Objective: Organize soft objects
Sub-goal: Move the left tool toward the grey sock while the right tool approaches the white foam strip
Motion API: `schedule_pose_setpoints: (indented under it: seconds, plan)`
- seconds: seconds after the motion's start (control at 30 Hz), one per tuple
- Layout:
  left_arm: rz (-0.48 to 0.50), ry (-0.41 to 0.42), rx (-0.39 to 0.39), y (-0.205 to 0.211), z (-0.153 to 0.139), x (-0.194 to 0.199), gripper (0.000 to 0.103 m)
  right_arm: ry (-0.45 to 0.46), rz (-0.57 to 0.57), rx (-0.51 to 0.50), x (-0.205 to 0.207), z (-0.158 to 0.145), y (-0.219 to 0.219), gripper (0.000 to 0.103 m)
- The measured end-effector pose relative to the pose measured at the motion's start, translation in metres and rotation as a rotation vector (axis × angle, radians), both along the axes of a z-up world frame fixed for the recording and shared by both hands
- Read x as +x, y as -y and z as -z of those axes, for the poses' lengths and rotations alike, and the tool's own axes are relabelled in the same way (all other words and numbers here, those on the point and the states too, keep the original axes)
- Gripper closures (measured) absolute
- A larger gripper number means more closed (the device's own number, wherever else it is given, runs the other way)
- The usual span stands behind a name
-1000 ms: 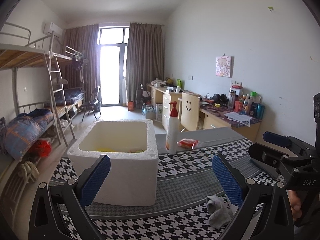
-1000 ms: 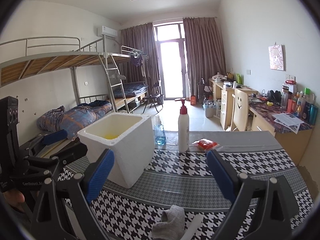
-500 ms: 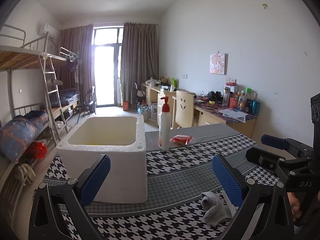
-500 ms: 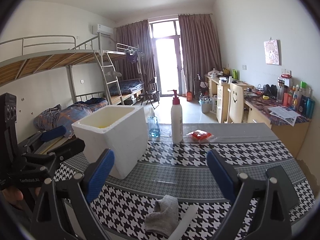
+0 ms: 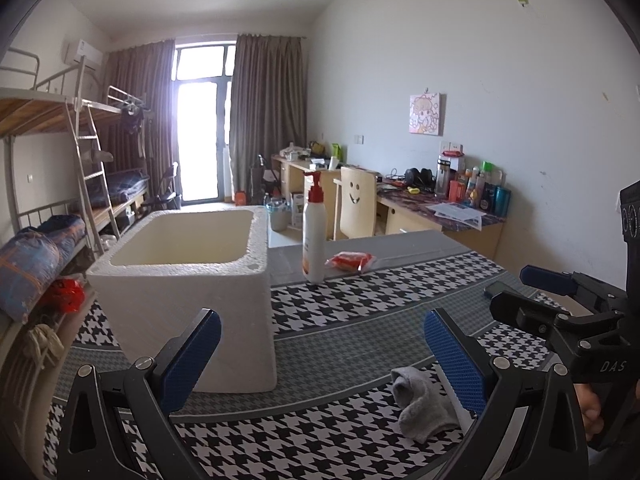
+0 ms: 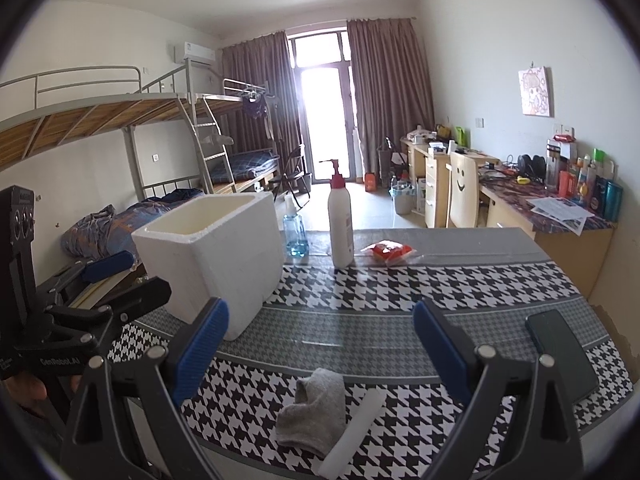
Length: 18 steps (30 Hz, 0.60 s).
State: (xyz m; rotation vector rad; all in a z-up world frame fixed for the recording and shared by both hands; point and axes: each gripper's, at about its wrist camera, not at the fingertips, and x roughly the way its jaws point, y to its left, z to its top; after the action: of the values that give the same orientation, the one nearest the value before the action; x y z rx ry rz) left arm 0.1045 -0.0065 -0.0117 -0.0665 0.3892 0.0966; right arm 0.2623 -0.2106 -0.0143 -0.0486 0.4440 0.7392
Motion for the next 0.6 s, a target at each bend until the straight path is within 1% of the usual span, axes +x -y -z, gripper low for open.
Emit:
schedule_pose_setpoints:
  seconds: [0.37,0.6]
  plan:
    - [0.038,-0.036,-0.01,0.011,0.012,0.005,0.001,-0.03,0.034,-0.017,0.003,0.014,0.012,0.007]
    - [0.057,-0.047,-0.008,0.019,0.016,0.009,0.001,-0.058,0.051,-0.008,0.007,0.022,0.019,0.007]
